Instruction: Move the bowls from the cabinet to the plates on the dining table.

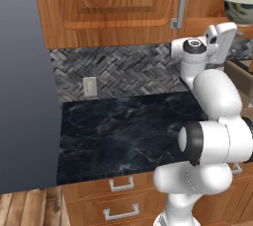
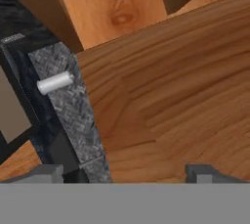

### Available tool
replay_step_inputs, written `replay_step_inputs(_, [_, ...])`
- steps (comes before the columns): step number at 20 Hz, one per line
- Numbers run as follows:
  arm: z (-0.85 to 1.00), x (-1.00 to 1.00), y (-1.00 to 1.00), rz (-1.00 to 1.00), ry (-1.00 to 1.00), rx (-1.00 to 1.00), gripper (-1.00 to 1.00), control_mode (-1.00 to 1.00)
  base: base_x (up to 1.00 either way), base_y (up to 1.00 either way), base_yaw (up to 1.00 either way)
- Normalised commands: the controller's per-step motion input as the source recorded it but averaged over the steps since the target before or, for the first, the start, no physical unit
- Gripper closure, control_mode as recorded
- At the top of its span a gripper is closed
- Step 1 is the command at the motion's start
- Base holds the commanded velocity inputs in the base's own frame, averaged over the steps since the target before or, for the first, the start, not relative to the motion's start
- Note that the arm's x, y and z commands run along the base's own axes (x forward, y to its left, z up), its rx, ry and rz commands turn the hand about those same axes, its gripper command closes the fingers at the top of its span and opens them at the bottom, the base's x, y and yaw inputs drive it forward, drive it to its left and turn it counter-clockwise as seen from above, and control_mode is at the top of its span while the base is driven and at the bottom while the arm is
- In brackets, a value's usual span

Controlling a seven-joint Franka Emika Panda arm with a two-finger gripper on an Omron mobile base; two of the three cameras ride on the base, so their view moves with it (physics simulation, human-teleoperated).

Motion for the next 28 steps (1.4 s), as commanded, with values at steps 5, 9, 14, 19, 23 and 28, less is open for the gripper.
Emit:
replay_step_inputs(5, [0.16,-0.56,-0.22,-0.11,-0.09,0.0,-1.0,-1.0,0.0,0.0,0.0])
replay_step_inputs(9, [0.11,-0.63,-0.3,-0.11,-0.11,0.0,-1.0,-1.0,0.0,0.0,0.0])
replay_step_inputs(14, [0.07,-0.66,-0.44,-0.12,-0.12,0.0,-1.0,-1.0,0.0,0.0,0.0])
replay_step_inputs(19, [0.08,-0.77,-0.5,-0.12,-0.13,0.0,-1.0,-1.0,0.0,0.0,0.0])
replay_step_inputs(23, [0.1,-0.79,-0.53,-0.12,-0.15,0.0,-1.0,-1.0,0.0,0.0,0.0])
replay_step_inputs(28, [0.03,-0.61,-0.63,-0.1,-0.13,0.0,-1.0,-1.0,0.0,0.0,0.0])
